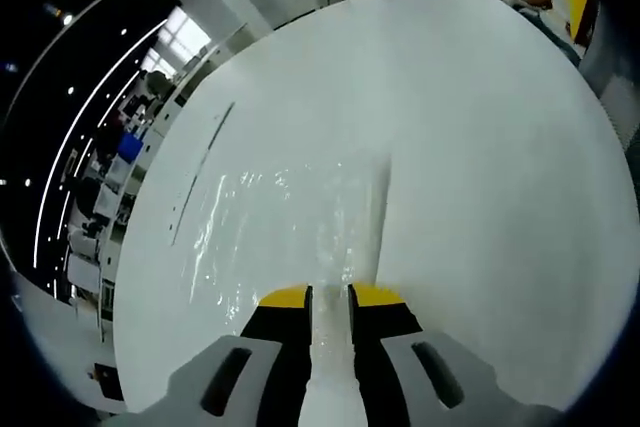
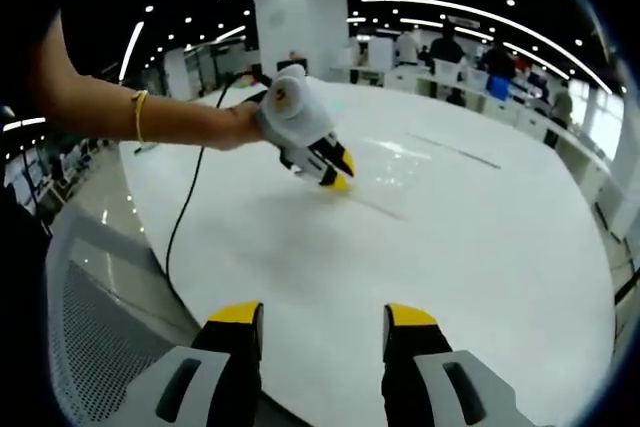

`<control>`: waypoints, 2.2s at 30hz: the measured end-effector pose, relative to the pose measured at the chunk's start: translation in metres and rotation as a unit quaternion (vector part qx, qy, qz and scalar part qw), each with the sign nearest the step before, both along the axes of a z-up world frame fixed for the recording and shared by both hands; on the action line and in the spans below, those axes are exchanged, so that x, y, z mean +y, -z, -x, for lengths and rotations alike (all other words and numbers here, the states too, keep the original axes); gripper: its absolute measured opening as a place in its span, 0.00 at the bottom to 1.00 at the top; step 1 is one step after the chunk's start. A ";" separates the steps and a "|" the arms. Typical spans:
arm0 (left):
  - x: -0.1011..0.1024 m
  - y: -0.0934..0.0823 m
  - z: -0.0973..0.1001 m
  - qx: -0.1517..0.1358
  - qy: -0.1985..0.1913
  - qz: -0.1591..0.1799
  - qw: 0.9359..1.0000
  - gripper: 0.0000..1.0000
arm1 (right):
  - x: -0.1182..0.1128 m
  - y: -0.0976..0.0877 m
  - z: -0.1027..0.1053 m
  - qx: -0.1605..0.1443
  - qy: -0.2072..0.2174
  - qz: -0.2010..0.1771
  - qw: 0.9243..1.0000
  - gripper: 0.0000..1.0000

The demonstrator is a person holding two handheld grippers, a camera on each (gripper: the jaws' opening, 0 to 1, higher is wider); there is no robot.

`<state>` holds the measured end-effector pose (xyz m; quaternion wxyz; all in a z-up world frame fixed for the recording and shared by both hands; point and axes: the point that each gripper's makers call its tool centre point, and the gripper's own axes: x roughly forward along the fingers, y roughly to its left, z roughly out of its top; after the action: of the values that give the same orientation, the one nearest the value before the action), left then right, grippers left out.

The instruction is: Open the resealable bag by pulling the two sides of the seal apart until the entire bag opening is separated and visibly accessible.

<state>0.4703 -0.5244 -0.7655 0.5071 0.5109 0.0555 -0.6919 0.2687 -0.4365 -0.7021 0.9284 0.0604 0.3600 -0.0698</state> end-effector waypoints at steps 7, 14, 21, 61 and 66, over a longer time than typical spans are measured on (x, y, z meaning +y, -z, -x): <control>0.028 -0.024 0.013 0.040 -0.011 0.035 0.999 0.22 | -0.001 -0.005 0.002 -0.013 0.006 0.001 1.000 0.46; 0.049 -0.054 0.023 0.068 -0.034 0.069 0.995 0.40 | -0.006 -0.014 0.003 -0.030 0.016 0.005 0.999 0.47; 0.078 -0.088 0.041 0.179 -0.118 0.125 0.969 0.55 | -0.015 -0.025 0.006 -0.046 0.039 0.011 0.998 0.47; 0.187 -0.145 0.015 0.212 -0.214 0.221 0.927 0.99 | -0.028 -0.060 0.007 -0.112 0.072 0.029 0.991 0.79; 0.189 -0.147 0.013 0.224 -0.223 0.233 0.919 0.99 | -0.027 -0.057 0.010 -0.110 0.075 0.025 0.991 0.79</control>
<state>0.4569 -0.3359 -0.6182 0.7275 0.1839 0.1175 -0.6505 0.2590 -0.4634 -0.6453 0.9558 0.0710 0.2483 -0.1408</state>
